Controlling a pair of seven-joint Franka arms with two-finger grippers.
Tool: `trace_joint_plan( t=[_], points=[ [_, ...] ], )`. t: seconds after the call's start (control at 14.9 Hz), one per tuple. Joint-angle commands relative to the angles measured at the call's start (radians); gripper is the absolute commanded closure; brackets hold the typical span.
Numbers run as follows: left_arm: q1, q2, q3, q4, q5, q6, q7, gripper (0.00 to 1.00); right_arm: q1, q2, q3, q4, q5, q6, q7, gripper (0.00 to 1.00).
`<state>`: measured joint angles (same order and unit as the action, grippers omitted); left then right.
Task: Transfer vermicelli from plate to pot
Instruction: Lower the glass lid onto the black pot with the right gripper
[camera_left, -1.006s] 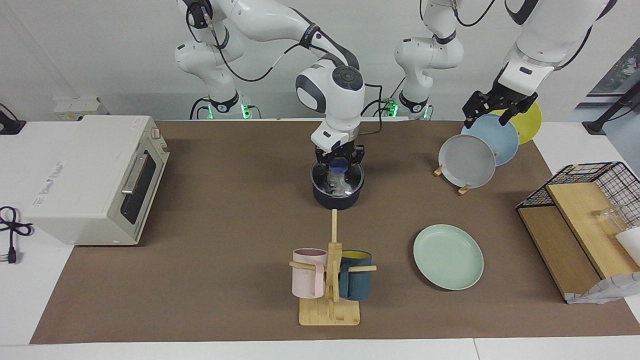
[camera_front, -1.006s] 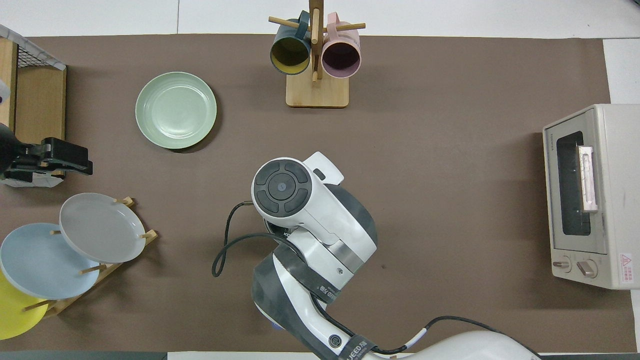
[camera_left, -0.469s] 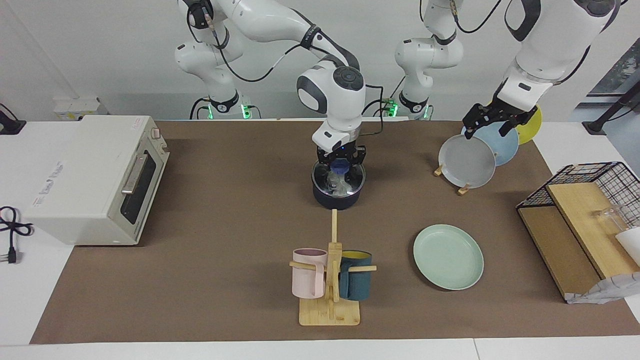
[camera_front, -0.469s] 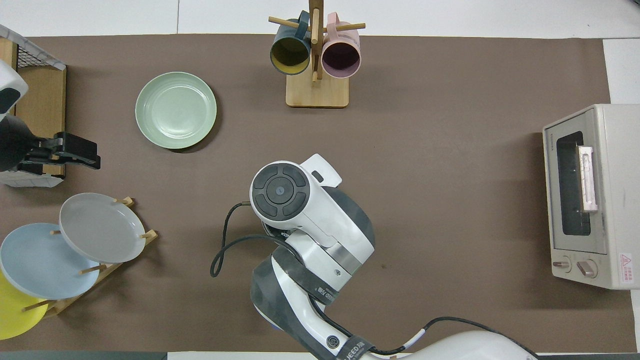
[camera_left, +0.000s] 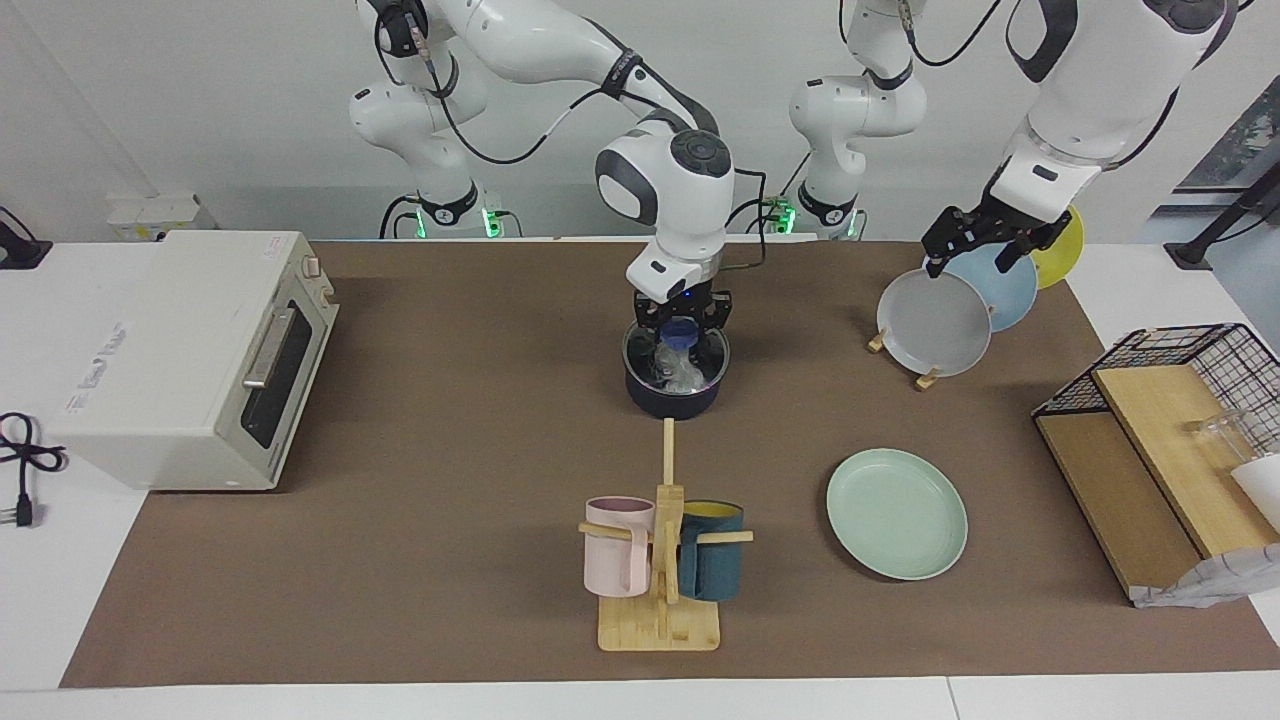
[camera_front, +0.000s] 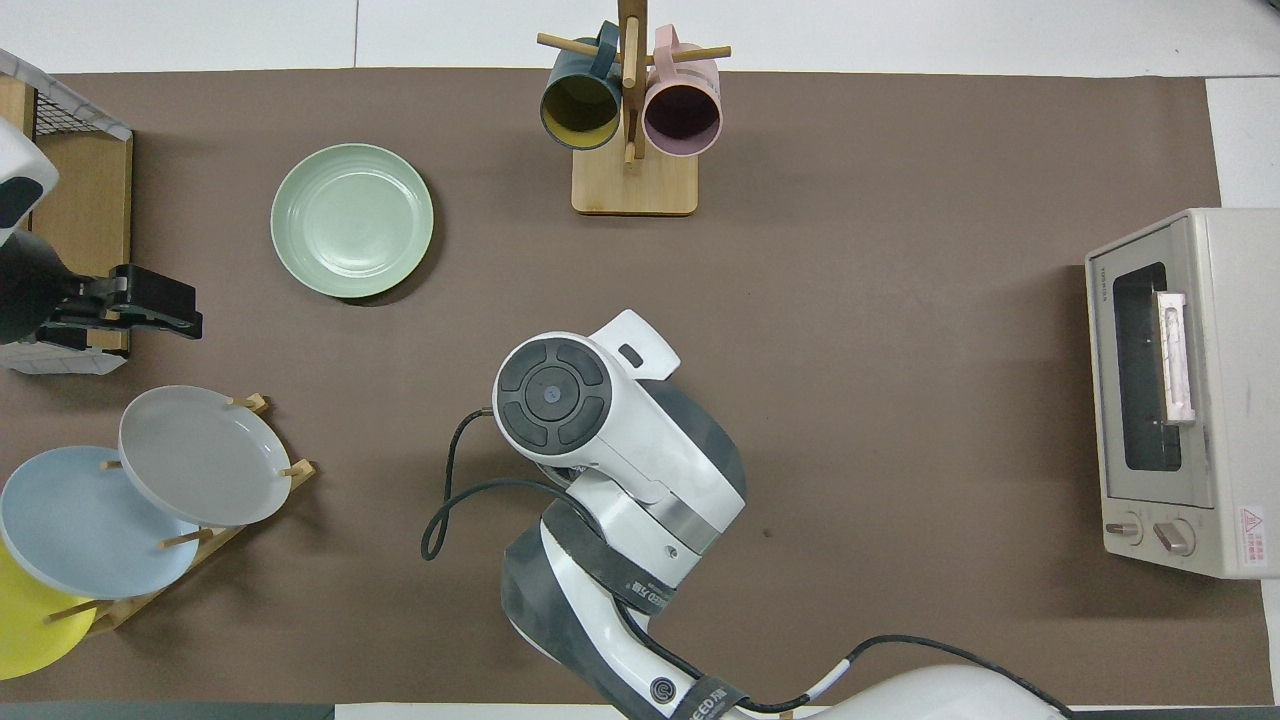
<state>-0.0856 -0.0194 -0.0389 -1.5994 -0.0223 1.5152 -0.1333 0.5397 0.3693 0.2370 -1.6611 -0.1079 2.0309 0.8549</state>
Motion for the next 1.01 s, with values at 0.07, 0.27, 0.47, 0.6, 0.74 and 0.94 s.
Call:
trace_joint_plan(
  t=[0.07, 0.27, 0.47, 0.6, 0.74, 0.94],
  points=[
    [0.012, -0.017, -0.006, -0.011, 0.018, -0.004, 0.015, 0.0, -0.003, -0.009, -0.001, -0.037, -0.029, 0.048, 0.029, 0.34],
    [0.009, -0.017, -0.006, -0.014, 0.018, 0.005, 0.014, 0.0, -0.012, -0.007, -0.002, -0.032, -0.029, 0.046, 0.029, 0.0],
    [0.006, -0.019, -0.006, -0.016, 0.018, 0.006, 0.012, 0.0, -0.033, -0.016, -0.01, -0.002, -0.03, 0.025, 0.016, 0.0],
    [0.01, -0.019, -0.006, -0.016, 0.018, 0.006, 0.015, 0.0, -0.079, -0.056, -0.004, 0.02, -0.029, -0.03, 0.01, 0.0],
    [0.012, -0.019, -0.006, -0.017, 0.018, 0.006, 0.015, 0.0, -0.104, -0.104, -0.005, 0.023, -0.029, -0.086, -0.016, 0.0],
    [0.013, -0.019, -0.006, -0.017, 0.018, 0.006, 0.012, 0.0, -0.174, -0.18, -0.005, 0.024, -0.018, -0.191, -0.149, 0.0]
  ],
)
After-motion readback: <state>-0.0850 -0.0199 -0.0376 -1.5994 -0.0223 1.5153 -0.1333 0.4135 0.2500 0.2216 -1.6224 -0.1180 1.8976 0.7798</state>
